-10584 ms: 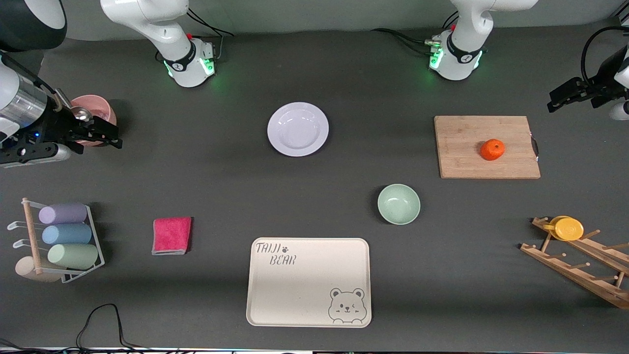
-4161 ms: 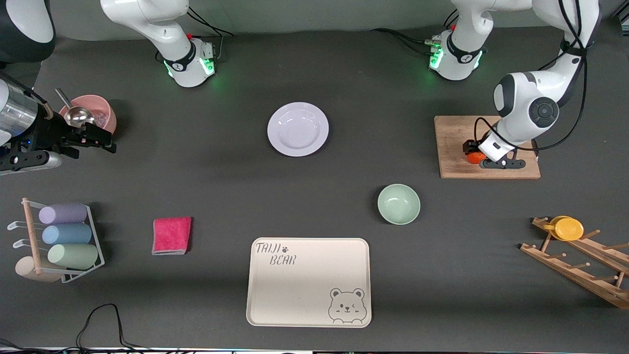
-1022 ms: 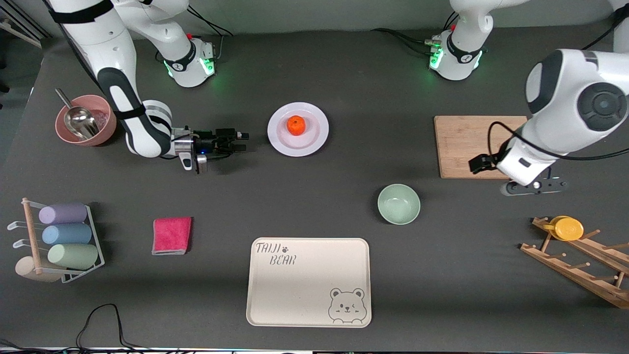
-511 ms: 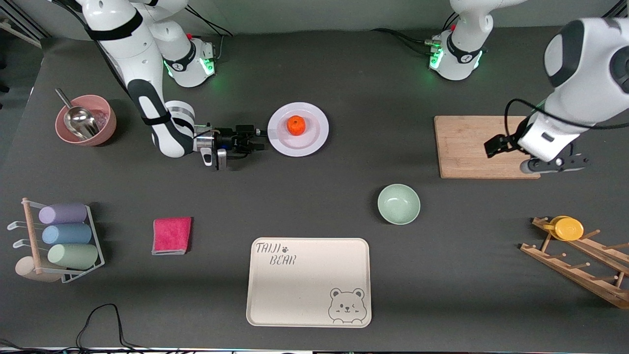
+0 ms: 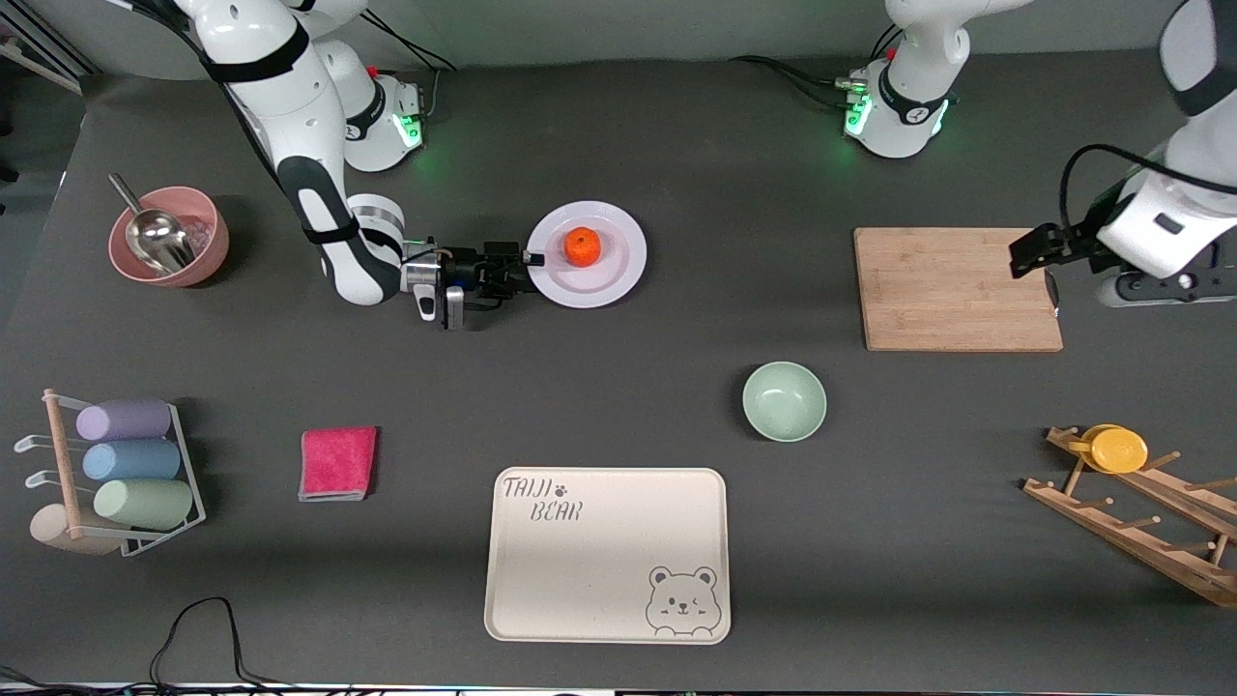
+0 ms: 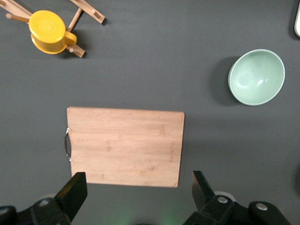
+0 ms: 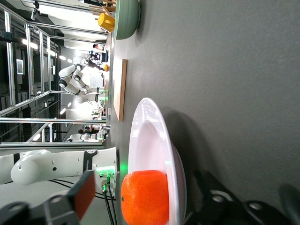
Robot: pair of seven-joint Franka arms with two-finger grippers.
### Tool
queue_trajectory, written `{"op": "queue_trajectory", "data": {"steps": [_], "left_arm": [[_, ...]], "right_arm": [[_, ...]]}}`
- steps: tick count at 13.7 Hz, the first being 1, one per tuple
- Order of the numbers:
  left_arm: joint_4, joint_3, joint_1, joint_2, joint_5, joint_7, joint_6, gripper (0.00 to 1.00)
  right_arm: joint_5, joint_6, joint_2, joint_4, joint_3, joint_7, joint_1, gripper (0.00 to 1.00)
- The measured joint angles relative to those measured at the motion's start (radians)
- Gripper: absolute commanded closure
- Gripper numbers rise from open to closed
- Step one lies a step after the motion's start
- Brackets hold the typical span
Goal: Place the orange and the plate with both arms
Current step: 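Release the orange while the right gripper grasps the plate rim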
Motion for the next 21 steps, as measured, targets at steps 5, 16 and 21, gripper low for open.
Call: {"op": "queue_trajectory", "data": {"steps": [5, 16, 21], "left_arm": [[0.021, 0.001, 0.015, 0.043, 0.000, 0.017, -0.013, 0.00], [0.021, 0.000, 0.015, 0.060, -0.002, 0.019, -0.013, 0.00], [0.021, 0.000, 0.015, 0.062, -0.004, 0.019, -0.012, 0.00]], "right_arm": [[0.013, -0.002, 0.021, -0.002, -0.005, -0.077, 0.003, 1.00], [0.002, -0.023, 0.039, 0.016, -0.008, 0.009, -0.021, 1.00], [-0.093, -0.031, 0.004, 0.197, -0.014, 0.353, -0.093, 1.00]]}}
